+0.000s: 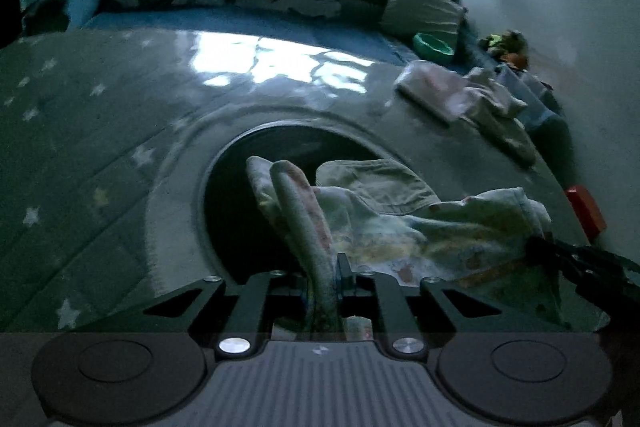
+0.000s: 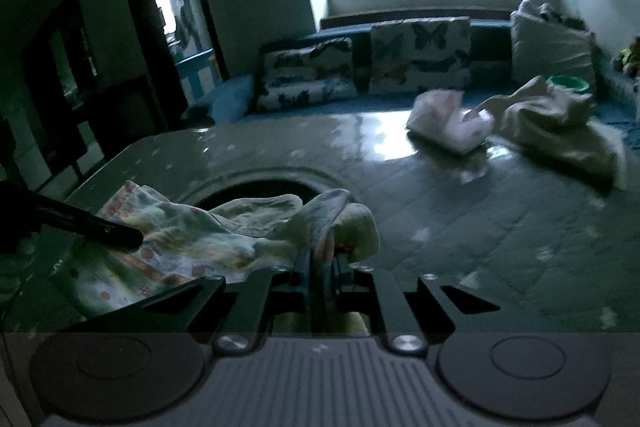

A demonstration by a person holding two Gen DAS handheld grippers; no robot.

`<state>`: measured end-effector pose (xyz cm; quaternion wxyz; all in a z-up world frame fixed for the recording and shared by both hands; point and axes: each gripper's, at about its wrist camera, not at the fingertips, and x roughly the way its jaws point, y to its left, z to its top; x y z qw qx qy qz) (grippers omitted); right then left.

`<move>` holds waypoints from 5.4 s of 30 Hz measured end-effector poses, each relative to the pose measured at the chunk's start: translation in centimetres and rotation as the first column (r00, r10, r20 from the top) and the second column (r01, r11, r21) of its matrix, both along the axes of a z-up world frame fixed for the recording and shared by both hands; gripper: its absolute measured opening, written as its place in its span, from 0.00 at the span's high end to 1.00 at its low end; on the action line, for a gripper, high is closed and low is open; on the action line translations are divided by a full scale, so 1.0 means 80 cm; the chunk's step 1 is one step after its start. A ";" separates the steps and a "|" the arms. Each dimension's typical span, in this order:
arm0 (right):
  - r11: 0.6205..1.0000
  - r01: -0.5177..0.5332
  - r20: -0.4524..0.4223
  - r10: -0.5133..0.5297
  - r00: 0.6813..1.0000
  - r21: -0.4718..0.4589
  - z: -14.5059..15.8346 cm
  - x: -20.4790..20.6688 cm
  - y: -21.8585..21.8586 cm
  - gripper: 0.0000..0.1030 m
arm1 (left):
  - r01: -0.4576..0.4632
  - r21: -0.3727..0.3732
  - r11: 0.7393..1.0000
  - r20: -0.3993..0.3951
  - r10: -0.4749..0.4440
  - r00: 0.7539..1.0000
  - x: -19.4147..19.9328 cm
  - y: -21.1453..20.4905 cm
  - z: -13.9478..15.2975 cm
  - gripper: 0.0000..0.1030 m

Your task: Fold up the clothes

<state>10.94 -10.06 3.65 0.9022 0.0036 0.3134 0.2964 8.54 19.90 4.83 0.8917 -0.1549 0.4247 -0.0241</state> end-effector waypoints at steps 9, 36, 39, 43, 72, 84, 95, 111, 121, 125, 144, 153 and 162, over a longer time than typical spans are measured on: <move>0.995 0.097 0.074 -0.096 0.993 -0.021 0.033 -0.018 -0.069 0.91 | 0.098 0.034 0.995 0.035 -0.099 0.994 0.025 -0.075 0.021 0.87; 0.941 0.327 0.135 -0.314 0.940 -0.090 0.053 -0.033 -0.221 0.91 | 0.322 0.081 0.943 0.002 -0.323 0.946 0.095 -0.269 0.011 0.87; 0.935 0.342 0.134 -0.329 0.935 -0.094 0.051 -0.033 -0.230 0.91 | 0.335 0.087 0.938 0.003 -0.337 0.942 0.099 -0.282 0.012 0.87; 0.929 0.357 0.133 -0.344 0.930 -0.099 0.047 -0.030 -0.237 0.91 | 0.346 0.106 0.932 0.007 -0.349 0.937 0.105 -0.294 0.012 0.87; 0.896 0.423 0.046 -0.421 0.906 -0.131 -0.005 -0.016 -0.270 0.91 | 0.380 0.161 0.911 -0.070 -0.374 0.925 0.127 -0.327 -0.032 0.86; 0.898 0.416 0.013 -0.418 0.908 -0.143 -0.022 -0.011 -0.270 0.90 | 0.374 0.180 0.910 -0.093 -0.362 0.927 0.130 -0.322 -0.044 0.81; 0.910 0.392 -0.018 -0.398 0.917 -0.139 -0.034 -0.010 -0.256 0.65 | 0.365 0.213 0.907 -0.114 -0.348 0.931 0.131 -0.316 -0.053 0.62; 0.927 0.349 -0.028 -0.355 0.934 -0.138 -0.046 -0.018 -0.219 0.09 | 0.367 0.258 0.894 -0.105 -0.352 0.930 0.115 -0.306 -0.054 0.32; 0.933 0.327 -0.024 -0.334 0.942 -0.153 -0.052 -0.026 -0.197 0.00 | 0.376 0.300 0.877 -0.065 -0.375 0.925 0.090 -0.301 -0.055 0.12; 0.928 0.327 -0.024 -0.336 0.941 -0.176 -0.056 -0.030 -0.189 0.00 | 0.385 0.324 0.864 -0.040 -0.394 0.918 0.076 -0.300 -0.053 0.05; 0.936 0.327 -0.075 -0.338 0.938 -0.128 -0.063 -0.077 -0.177 0.00 | 0.397 0.345 0.850 -0.036 -0.411 0.911 0.007 -0.284 -0.060 0.00; 0.942 0.291 -0.095 -0.309 0.946 -0.168 -0.070 -0.116 -0.166 0.00 | 0.411 0.334 0.848 -0.078 -0.410 0.909 -0.028 -0.283 -0.073 0.00; 0.936 0.286 -0.099 -0.310 0.945 -0.206 -0.085 -0.137 -0.159 0.00 | 0.425 0.322 0.846 -0.124 -0.407 0.905 -0.052 -0.280 -0.088 0.00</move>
